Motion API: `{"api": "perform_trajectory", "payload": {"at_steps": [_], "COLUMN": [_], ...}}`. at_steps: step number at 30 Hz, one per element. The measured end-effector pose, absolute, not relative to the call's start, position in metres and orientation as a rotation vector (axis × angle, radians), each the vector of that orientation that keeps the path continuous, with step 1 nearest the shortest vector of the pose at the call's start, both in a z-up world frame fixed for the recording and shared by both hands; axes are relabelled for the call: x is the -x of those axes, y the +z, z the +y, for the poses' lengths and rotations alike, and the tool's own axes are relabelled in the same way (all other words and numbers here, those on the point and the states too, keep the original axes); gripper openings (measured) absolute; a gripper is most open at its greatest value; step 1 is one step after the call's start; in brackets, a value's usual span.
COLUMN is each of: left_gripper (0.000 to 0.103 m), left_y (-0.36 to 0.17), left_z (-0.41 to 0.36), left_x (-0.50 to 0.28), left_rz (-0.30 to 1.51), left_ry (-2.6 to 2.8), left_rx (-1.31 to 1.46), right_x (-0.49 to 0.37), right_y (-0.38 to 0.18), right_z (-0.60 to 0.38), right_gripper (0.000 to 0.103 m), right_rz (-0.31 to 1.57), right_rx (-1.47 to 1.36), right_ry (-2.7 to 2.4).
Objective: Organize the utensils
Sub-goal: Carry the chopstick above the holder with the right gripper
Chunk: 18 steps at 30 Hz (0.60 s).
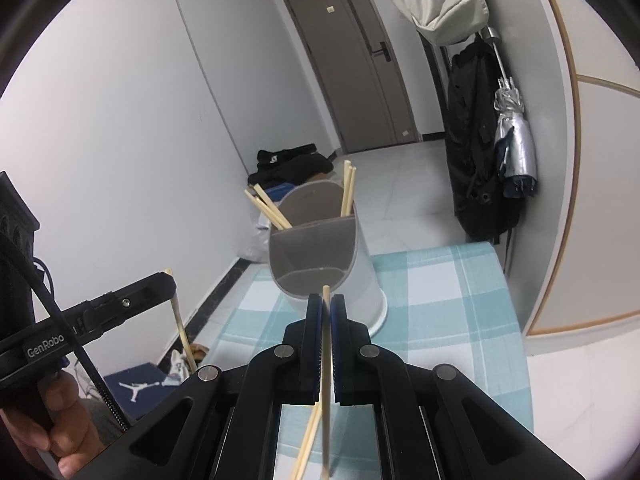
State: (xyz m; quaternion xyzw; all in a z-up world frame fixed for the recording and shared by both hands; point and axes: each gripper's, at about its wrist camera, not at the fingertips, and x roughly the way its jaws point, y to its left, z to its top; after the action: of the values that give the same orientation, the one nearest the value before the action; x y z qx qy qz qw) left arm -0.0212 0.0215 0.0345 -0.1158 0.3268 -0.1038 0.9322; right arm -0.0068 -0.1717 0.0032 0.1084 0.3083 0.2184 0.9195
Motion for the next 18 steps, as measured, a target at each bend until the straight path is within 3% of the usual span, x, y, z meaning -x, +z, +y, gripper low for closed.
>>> {"api": "perform_trajectory", "payload": {"at_steps": [18], "left_gripper": [0.003], "left_y": [0.087], "left_z": [0.022], "left_x": [-0.022], "left_rz": [0.617], "left_ry": [-0.23], "left_rx": [0.233], "right_x": [-0.023], "right_y": [0.063], "right_z": [-0.173], "right_gripper": [0.003], "right_rz": [0.549], "right_rx": [-0.302], "right_ry": [0.502]}}
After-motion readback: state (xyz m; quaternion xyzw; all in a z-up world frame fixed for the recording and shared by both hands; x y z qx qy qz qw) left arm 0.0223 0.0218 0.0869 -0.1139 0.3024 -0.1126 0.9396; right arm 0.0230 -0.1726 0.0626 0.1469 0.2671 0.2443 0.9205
